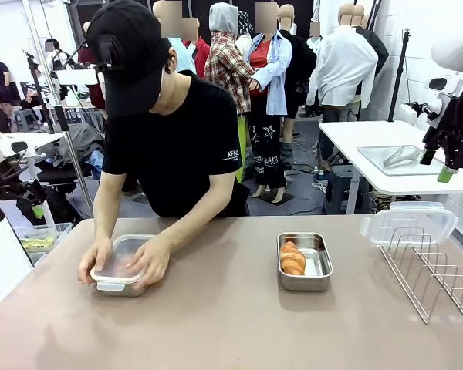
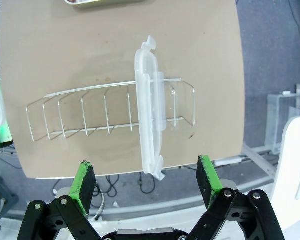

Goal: Place the bread in airtight containers.
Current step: Pick up one Airtight Container lid and hand it to the human.

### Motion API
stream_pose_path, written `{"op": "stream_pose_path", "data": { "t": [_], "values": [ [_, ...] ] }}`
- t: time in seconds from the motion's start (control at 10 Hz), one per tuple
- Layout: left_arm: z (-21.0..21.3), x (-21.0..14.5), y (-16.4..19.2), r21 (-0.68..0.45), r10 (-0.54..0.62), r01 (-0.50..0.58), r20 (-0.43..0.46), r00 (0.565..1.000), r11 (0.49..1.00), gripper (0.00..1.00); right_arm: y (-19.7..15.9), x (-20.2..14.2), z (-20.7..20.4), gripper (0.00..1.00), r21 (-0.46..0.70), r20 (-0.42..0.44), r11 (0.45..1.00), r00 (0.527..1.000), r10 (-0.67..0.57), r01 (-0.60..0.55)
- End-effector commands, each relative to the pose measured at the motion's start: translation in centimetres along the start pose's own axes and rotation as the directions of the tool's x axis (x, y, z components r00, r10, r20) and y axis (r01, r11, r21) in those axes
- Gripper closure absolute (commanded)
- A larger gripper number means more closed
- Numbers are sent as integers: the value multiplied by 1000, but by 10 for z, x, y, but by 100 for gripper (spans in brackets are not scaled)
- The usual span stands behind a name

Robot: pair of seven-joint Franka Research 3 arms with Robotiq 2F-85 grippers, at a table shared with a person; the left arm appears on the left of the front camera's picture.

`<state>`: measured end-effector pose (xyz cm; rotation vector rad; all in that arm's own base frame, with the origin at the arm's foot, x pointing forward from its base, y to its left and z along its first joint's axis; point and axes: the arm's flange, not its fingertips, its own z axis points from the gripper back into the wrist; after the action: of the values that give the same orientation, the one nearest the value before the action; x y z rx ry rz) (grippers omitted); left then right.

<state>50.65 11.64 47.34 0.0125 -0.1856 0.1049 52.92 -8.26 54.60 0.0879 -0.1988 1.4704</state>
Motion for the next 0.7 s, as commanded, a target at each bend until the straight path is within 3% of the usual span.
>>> {"op": "stream_pose_path", "data": {
  "t": [0.0,0.6],
  "values": [
    [1,-1,1,2,3,-3,-3,1000,1000,0,4,0,-3,0,5,0,1000,1000,7,-7],
    [1,-1,1,2,3,-3,-3,1000,1000,0,4,0,-3,0,5,0,1000,1000,7,-7]
  ]
}}
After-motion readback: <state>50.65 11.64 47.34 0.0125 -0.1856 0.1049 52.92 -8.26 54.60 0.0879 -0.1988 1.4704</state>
